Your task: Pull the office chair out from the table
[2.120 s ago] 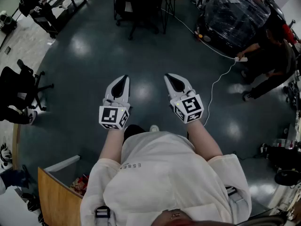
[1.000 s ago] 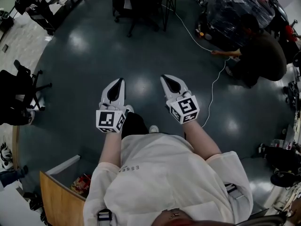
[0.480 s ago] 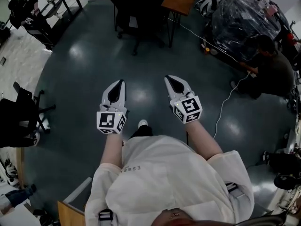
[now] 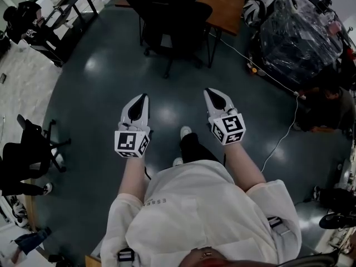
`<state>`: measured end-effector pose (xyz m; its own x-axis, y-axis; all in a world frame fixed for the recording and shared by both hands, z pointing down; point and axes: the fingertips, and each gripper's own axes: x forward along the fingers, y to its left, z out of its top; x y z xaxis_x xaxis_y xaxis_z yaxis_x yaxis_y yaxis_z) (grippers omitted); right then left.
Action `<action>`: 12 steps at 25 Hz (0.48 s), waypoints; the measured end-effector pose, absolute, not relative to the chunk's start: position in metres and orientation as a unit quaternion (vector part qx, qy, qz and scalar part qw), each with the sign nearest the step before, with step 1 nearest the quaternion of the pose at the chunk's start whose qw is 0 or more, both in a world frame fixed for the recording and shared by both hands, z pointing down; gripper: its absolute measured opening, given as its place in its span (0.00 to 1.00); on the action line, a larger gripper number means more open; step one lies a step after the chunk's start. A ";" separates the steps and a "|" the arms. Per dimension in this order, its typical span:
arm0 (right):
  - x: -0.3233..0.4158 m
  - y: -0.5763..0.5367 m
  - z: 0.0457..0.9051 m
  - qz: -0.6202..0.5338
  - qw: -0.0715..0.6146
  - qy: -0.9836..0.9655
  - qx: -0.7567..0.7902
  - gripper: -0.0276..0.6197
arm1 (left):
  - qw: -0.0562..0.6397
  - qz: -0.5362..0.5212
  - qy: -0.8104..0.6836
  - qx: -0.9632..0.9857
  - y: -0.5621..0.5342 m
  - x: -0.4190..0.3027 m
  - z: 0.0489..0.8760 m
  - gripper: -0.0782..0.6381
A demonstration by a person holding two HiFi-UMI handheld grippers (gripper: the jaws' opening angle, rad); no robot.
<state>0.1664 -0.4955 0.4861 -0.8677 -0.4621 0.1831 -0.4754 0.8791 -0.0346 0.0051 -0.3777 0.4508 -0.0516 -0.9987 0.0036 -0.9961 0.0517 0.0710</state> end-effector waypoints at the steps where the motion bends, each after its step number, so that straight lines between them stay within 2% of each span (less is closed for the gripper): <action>1: 0.157 -0.509 0.490 0.044 0.085 -0.965 0.243 0.03 | 0.028 -0.025 -0.726 0.687 -0.388 -0.005 0.454 0.13; 12: 0.037 -0.676 0.488 0.044 0.070 -0.969 0.233 0.03 | 0.010 -0.016 -0.738 0.675 -0.543 -0.129 0.447 0.13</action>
